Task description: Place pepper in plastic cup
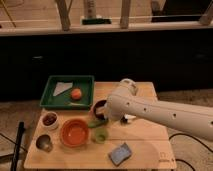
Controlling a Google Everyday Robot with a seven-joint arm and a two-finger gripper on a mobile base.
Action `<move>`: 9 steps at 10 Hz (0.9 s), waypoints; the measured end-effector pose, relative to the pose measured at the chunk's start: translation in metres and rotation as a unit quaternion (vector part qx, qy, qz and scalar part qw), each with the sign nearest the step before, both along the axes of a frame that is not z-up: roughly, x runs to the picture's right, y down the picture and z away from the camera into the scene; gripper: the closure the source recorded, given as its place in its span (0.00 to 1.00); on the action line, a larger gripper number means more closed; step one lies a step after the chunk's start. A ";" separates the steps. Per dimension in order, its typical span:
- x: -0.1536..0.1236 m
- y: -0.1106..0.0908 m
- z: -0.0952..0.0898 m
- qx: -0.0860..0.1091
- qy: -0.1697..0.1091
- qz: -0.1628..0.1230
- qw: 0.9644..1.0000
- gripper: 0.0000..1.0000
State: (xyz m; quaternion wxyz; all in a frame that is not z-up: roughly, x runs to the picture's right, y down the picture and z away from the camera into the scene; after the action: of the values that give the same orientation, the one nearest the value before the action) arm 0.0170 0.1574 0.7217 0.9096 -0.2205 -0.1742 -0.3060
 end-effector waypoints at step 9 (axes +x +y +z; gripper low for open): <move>-0.023 0.024 -0.007 -0.039 -0.038 -0.114 0.992 0.99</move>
State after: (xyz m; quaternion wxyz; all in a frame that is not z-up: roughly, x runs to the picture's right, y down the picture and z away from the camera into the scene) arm -0.0059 0.1814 0.7145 0.8520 -0.2623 -0.1944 -0.4093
